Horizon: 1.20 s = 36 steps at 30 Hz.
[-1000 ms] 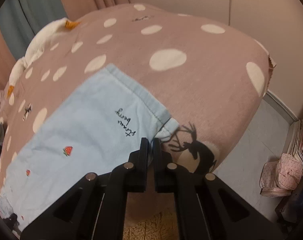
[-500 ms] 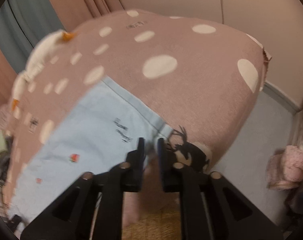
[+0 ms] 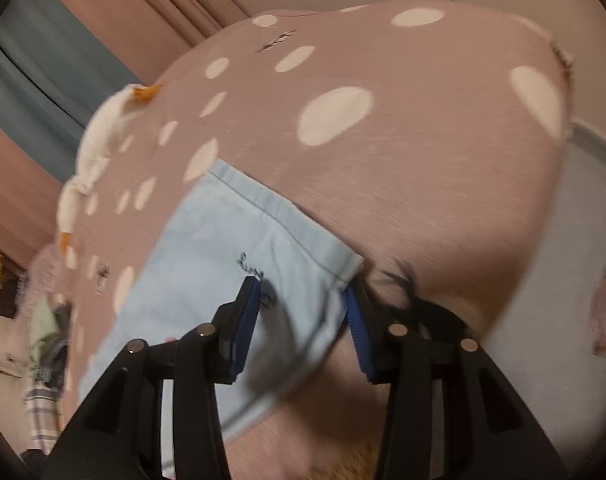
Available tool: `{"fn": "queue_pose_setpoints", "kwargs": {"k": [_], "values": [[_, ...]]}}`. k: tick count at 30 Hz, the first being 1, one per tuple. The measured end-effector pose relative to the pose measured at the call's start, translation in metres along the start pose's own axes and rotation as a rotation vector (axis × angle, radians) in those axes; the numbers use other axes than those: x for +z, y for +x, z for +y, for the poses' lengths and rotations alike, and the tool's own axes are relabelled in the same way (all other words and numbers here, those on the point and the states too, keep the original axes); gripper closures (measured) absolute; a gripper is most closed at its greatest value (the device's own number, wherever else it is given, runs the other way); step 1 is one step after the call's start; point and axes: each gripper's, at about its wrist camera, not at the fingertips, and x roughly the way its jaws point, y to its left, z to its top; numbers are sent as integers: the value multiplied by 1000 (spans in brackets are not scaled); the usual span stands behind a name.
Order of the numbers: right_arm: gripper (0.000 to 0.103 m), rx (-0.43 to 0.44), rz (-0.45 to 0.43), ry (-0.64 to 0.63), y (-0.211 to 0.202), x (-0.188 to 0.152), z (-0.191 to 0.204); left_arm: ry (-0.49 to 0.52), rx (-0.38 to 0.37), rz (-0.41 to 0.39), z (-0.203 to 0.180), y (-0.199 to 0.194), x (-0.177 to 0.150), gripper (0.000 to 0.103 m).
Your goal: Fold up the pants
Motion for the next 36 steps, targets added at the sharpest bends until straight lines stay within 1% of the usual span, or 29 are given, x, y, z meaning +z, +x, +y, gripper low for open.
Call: {"fn": "queue_pose_setpoints", "kwargs": {"k": [1, 3, 4, 6, 8, 9, 11, 12, 14, 15, 16, 17, 19, 20, 22, 23, 24, 26, 28, 29, 30, 31, 32, 33, 34, 35, 36], "values": [[74, 35, 10, 13, 9, 3, -3, -12, -16, -1, 3, -2, 0, 35], [86, 88, 25, 87, 14, 8, -9, -39, -57, -10, 11, -6, 1, 35], [88, 111, 33, 104, 14, 9, -9, -67, -79, -13, 16, -10, 1, 35], [89, 100, 42, 106, 12, 10, -4, -114, -88, -20, 25, -19, 0, 35], [89, 54, 5, 38, -2, 10, 16, -138, -52, -53, 33, -33, 1, 35], [89, 47, -24, 10, -10, 11, 26, -140, -33, -71, 34, -38, 1, 35], [89, 57, -91, -75, -32, 12, 61, -150, 24, -126, 42, -56, 1, 35], [89, 72, -112, -110, -40, 14, 76, -156, 44, -142, 46, -62, 1, 35], [89, 135, -149, -201, -59, 8, 115, -175, 72, -171, 54, -73, 0, 35], [89, 195, -151, -263, -69, -2, 143, -190, 76, -188, 59, -79, -1, 35], [89, 236, -141, -300, -73, -10, 161, -204, 73, -201, 65, -83, -1, 35], [89, 291, -120, -345, -76, -24, 184, -224, 70, -213, 70, -87, -3, 35], [89, 375, -59, -435, -75, -55, 219, -249, 70, -217, 76, -89, -4, 35], [89, 407, -24, -487, -72, -74, 238, -256, 71, -215, 79, -90, -4, 35], [89, 439, 38, -583, -62, -109, 265, -266, 79, -214, 84, -90, -6, 35], [89, 438, 84, -636, -52, -132, 280, -268, 82, -217, 86, -90, -7, 35], [89, 432, 117, -662, -43, -141, 286, -268, 83, -219, 87, -90, -8, 35], [88, 410, 227, -732, -16, -180, 300, -270, 85, -216, 87, -87, -10, 35], [85, 362, 319, -792, 8, -205, 306, -272, 82, -205, 90, -86, -13, 35], [84, 319, 365, -822, 20, -218, 307, -271, 80, -196, 90, -84, -14, 35], [83, 276, 392, -844, 28, -227, 306, -269, 79, -192, 90, -83, -14, 35], [83, 255, 398, -860, 34, -229, 307, -266, 77, -188, 90, -82, -14, 35], [74, 255, 391, -879, 33, -230, 308, -261, 72, -185, 89, -81, -13, 35], [57, 270, 398, -885, 29, -229, 309, -258, 67, -182, 88, -80, -12, 35], [50, 282, 407, -876, 26, -225, 310, -256, 59, -180, 88, -79, -9, 35], [46, 302, 407, -851, 20, -218, 309, -254, 49, -178, 87, -78, -6, 35], [48, 319, 394, -823, 13, -210, 306, -250, 34, -177, 85, -77, -3, 35]]}}
